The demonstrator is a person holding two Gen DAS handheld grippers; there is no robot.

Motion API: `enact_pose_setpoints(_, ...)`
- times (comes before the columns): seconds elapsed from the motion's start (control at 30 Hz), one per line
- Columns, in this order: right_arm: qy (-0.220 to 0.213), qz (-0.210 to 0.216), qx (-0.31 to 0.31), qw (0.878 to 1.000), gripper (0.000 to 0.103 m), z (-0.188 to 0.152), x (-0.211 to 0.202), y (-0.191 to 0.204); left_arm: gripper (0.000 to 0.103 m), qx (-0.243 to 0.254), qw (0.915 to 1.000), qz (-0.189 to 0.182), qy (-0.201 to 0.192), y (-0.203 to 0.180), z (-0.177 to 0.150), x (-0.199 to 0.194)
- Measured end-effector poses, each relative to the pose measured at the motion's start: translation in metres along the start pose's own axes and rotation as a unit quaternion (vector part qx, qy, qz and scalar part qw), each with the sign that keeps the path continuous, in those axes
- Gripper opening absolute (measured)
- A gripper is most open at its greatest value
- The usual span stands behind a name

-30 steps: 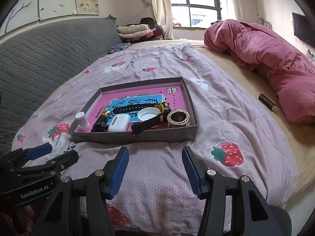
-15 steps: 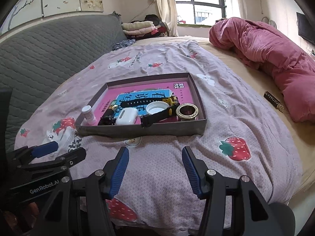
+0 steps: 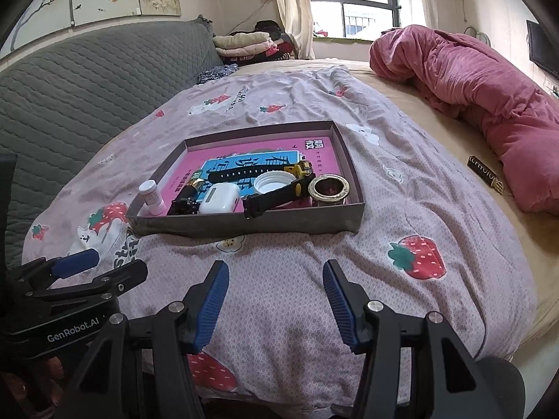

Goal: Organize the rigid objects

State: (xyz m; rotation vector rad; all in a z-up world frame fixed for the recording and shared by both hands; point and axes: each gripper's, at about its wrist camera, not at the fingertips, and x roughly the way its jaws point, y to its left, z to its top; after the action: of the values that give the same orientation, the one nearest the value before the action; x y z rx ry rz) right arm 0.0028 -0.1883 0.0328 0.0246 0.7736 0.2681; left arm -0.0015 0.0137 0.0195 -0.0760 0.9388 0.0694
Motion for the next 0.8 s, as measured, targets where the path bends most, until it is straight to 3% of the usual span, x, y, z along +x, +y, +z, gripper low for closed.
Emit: enact_pose_setpoints(0.8,-0.003,-0.006,-0.011,1.0,0.056,-0.0012,0.0032,-0.0008,0.077,0.0,0.9999,-0.004,0.01,-0.0021,-0.0019,0.0071)
